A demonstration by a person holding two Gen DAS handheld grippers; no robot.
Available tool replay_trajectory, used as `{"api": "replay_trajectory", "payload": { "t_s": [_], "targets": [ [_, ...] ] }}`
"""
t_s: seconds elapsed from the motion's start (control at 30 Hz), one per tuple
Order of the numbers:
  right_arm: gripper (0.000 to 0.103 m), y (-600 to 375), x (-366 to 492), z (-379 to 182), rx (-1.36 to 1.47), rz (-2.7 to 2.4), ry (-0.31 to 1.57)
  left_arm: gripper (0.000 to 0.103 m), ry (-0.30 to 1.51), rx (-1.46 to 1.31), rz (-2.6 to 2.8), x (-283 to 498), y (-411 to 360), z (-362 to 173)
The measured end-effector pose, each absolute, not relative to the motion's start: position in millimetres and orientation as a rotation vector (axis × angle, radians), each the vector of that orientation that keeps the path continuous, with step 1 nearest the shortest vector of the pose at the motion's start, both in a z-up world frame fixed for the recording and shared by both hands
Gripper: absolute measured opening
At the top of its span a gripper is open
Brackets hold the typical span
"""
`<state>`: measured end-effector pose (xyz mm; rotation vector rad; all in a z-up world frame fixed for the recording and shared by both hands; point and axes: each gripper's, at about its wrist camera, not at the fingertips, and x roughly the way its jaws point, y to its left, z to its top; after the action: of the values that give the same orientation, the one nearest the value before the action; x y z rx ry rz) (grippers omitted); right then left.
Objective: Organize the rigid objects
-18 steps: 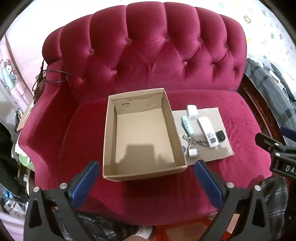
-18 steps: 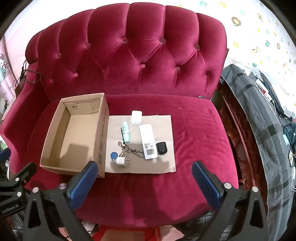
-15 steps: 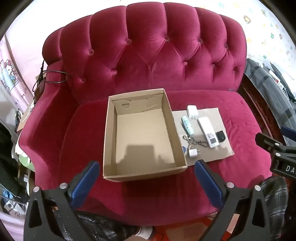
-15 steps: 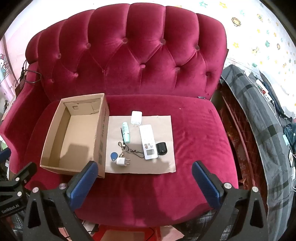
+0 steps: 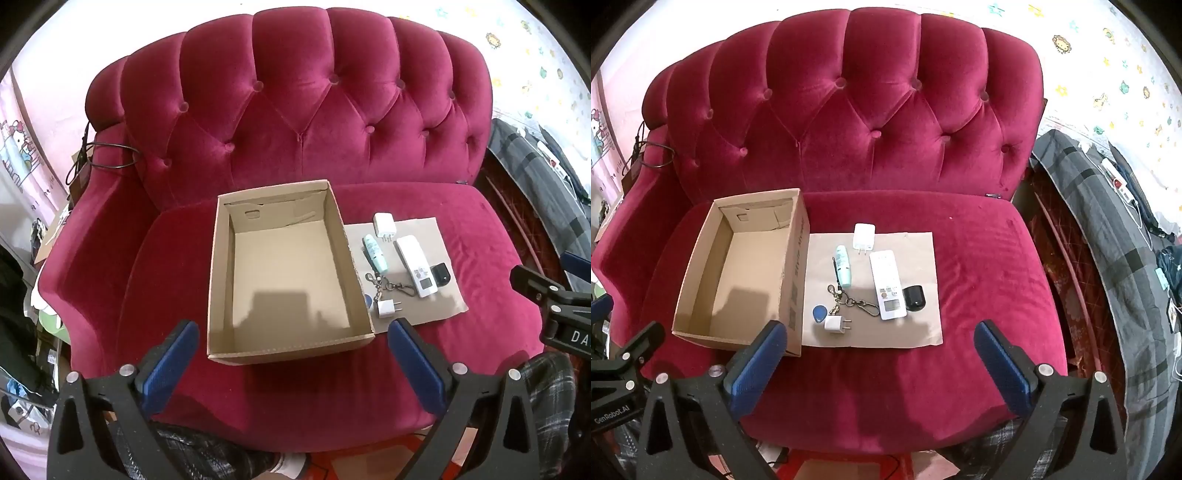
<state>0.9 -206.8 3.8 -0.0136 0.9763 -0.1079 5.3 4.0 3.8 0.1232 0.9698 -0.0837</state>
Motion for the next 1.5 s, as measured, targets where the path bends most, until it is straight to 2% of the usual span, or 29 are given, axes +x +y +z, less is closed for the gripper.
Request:
{"api": "replay_trajectory", "payload": {
  "t_s": [1.5],
  "targets": [
    [0.103,-206.3,5.1,8.6,0.001,-0.102,0.963,0.103,0.935,0.138,-0.072,6.0,1.9,1.7]
  ]
}}
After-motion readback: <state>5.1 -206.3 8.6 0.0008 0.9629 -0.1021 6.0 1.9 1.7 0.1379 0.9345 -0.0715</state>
